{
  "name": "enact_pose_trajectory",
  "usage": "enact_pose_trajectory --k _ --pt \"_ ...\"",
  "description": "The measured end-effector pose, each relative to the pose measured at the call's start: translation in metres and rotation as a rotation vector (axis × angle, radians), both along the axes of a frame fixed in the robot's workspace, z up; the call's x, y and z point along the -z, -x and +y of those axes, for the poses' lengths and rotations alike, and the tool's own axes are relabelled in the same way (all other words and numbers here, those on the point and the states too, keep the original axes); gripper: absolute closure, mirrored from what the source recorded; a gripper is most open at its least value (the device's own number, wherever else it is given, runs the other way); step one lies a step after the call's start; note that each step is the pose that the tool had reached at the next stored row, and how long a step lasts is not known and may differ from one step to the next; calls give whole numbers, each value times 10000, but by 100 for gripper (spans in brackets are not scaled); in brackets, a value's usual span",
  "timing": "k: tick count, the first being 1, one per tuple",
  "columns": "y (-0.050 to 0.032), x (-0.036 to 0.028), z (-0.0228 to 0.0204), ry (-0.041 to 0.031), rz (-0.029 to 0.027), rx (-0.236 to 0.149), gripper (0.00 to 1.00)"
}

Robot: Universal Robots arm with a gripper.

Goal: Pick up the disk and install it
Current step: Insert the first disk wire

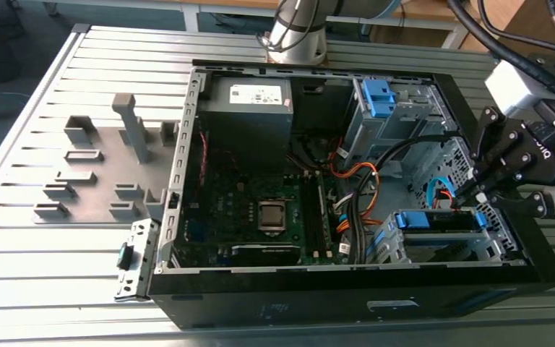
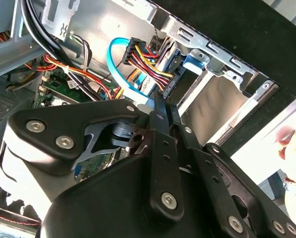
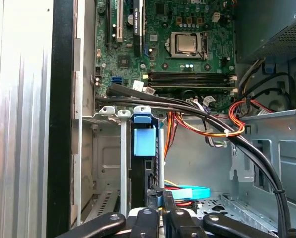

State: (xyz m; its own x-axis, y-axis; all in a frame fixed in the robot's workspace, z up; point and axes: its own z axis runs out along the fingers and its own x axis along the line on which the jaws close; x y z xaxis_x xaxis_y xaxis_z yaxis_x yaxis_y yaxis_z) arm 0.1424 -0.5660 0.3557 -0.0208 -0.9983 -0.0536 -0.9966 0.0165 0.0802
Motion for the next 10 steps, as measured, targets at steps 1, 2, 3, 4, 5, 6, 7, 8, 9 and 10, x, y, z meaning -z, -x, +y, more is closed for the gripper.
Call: enact_pose_trajectory --k 1,2,3,4,5,6,7,8,9,10 --pt "7 1 -1 -2 -1 1 84" --pt "20 2 -4 -2 -1 0 84" --pt "36 5 -6 -4 0 -1 84" --pt "48 9 -8 -1 0 0 84" --pt "53 18 -9 0 0 0 84" --pt "54 30 -9 -19 0 -1 84" --pt "54 37 -10 -69 0 -2 84" --pt "55 43 -12 -151 0 -2 84" --pt "56 50 -14 -239 0 0 84" --pt "56 57 -17 -318 0 -1 84"
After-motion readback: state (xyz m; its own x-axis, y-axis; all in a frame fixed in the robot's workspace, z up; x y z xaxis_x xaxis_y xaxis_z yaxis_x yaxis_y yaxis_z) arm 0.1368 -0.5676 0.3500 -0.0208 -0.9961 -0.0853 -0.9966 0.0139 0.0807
